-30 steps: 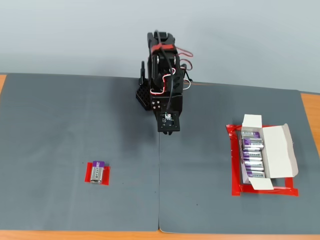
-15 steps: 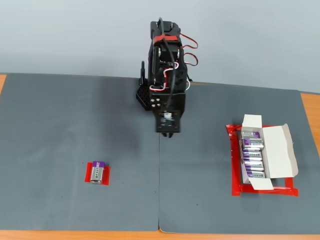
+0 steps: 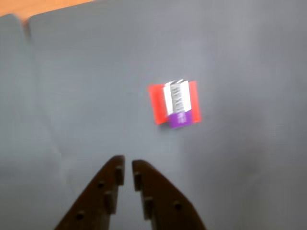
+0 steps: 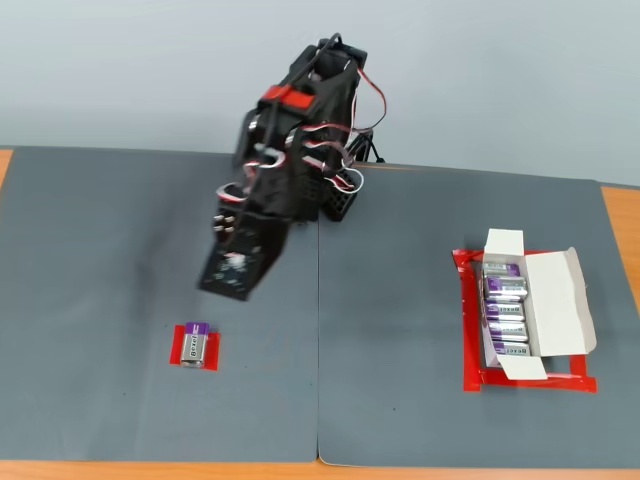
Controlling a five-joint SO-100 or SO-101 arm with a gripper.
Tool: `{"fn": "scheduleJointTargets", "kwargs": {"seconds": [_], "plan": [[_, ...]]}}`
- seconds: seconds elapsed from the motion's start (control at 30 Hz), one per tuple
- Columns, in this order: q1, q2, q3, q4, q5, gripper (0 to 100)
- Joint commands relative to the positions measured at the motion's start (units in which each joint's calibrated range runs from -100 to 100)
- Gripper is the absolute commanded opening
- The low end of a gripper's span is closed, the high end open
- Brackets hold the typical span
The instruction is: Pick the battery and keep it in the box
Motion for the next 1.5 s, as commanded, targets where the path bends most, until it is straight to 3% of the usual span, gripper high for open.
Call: {"fn": "scheduleJointTargets", "kwargs": {"seconds": [0.0, 0.2, 0.7, 1.0, 1.47], "plan": [[4.02, 4.0, -3.33, -6.63, 3.44, 2], [6.11, 13.41, -8.94, -10.97, 9.23, 2], [4.77, 24.69, -13.01, -10.1, 11.41, 3], [4.77, 25.37, -7.22, -10.1, 11.47, 26], [3.57, 29.35, -4.42, -11.06, 11.15, 29]]}}
